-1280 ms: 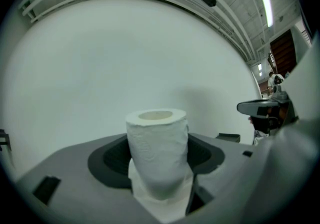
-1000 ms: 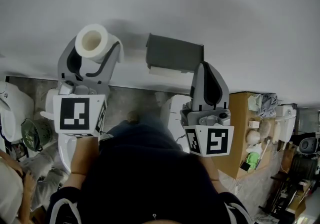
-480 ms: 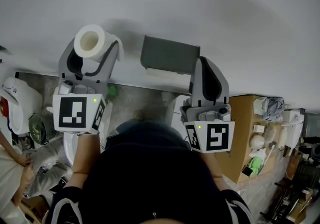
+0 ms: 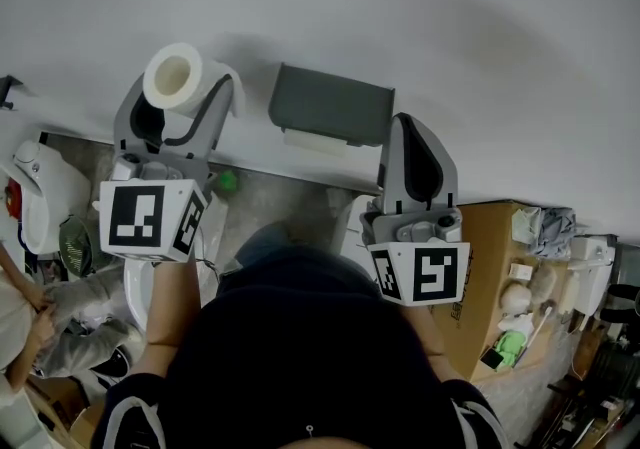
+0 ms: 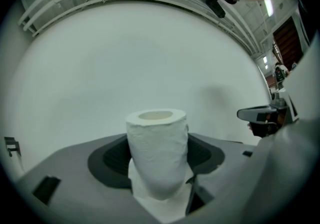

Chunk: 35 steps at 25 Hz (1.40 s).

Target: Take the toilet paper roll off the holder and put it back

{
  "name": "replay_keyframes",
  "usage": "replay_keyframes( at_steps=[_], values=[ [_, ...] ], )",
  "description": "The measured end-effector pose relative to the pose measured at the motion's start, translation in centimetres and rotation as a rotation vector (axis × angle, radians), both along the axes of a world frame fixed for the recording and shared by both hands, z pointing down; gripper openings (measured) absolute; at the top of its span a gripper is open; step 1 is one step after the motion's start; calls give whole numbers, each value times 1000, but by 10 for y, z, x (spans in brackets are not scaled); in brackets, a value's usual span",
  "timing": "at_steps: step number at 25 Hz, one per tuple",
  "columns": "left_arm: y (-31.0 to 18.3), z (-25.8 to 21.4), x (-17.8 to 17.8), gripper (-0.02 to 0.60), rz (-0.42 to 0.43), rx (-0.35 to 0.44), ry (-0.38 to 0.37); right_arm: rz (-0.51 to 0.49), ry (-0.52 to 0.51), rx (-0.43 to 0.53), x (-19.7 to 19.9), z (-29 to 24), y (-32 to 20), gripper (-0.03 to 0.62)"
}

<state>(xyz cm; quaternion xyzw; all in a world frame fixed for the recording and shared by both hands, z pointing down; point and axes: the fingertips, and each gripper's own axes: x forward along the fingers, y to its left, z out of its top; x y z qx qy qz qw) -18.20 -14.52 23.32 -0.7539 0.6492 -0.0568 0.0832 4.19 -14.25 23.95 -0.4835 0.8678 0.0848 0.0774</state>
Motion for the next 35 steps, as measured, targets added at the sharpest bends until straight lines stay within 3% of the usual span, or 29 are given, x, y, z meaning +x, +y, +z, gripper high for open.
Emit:
replay_keyframes(
  at_steps=[19,35],
  values=[
    [-10,-5,6,311,-4,6,-17,-29,-14,-8,1,2,-16,16],
    [-17,-11,21,311,30,9,-34,3,-24,-9,17,4,-17,16]
  ],
)
